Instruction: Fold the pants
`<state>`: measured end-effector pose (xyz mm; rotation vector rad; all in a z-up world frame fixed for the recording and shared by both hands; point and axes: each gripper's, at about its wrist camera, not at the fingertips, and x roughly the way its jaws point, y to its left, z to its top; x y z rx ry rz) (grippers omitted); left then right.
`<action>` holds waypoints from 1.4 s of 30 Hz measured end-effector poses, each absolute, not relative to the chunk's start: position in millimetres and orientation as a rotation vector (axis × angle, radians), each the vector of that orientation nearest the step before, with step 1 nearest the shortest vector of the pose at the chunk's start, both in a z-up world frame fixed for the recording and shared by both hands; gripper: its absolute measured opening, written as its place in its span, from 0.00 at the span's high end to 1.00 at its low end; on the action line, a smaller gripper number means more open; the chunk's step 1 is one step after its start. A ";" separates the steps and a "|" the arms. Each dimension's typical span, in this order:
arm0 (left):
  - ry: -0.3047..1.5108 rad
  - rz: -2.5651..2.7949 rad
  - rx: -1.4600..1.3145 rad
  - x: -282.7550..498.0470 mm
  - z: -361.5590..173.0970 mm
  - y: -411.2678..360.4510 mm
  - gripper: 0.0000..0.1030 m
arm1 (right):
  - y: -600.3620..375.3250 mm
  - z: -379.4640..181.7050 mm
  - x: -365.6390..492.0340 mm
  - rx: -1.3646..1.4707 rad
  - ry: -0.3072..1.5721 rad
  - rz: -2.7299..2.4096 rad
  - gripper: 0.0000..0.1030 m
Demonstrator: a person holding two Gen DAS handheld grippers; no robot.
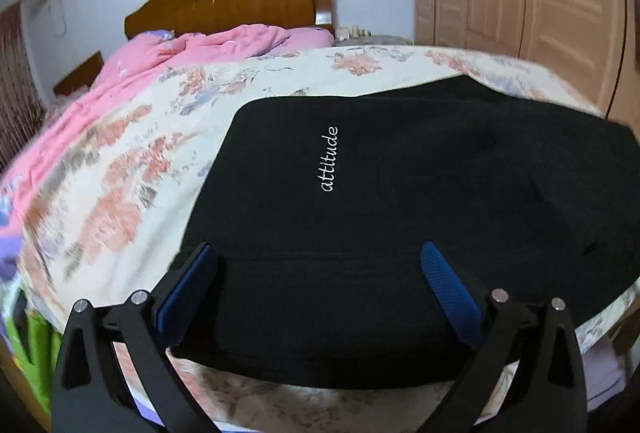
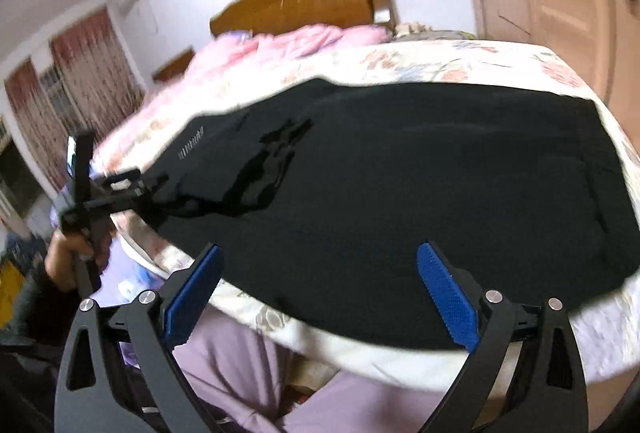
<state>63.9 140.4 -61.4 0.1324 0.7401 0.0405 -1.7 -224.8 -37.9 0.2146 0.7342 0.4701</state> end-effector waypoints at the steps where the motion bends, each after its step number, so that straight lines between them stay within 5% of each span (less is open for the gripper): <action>1: 0.743 0.058 0.159 63.2 -57.7 137.3 0.02 | -239.3 -37.3 -7.3 0.271 0.719 0.460 0.08; 8: 0.619 -0.024 0.239 50.5 -25.5 100.7 0.02 | -327.7 -53.6 -37.6 0.574 0.682 0.292 0.08; 16: 0.548 -0.077 0.209 120.5 -7.7 88.3 0.02 | -356.4 -67.2 2.6 0.682 0.783 0.200 0.08; 24: 0.864 -0.113 -0.012 189.9 -60.4 150.3 0.03 | -360.8 -68.0 11.5 0.720 0.767 0.159 0.07; 36: 0.786 -0.183 -0.172 188.3 -56.3 173.0 0.02 | -342.1 -76.7 10.9 0.698 0.669 0.106 0.34; 39: 0.784 -0.185 -0.176 183.2 -55.8 171.8 0.02 | -347.2 -78.5 10.3 0.708 0.710 0.048 0.52; 42: 0.778 -0.190 -0.192 182.0 -55.0 173.4 0.02 | -361.0 -83.2 12.4 0.807 0.734 0.071 0.53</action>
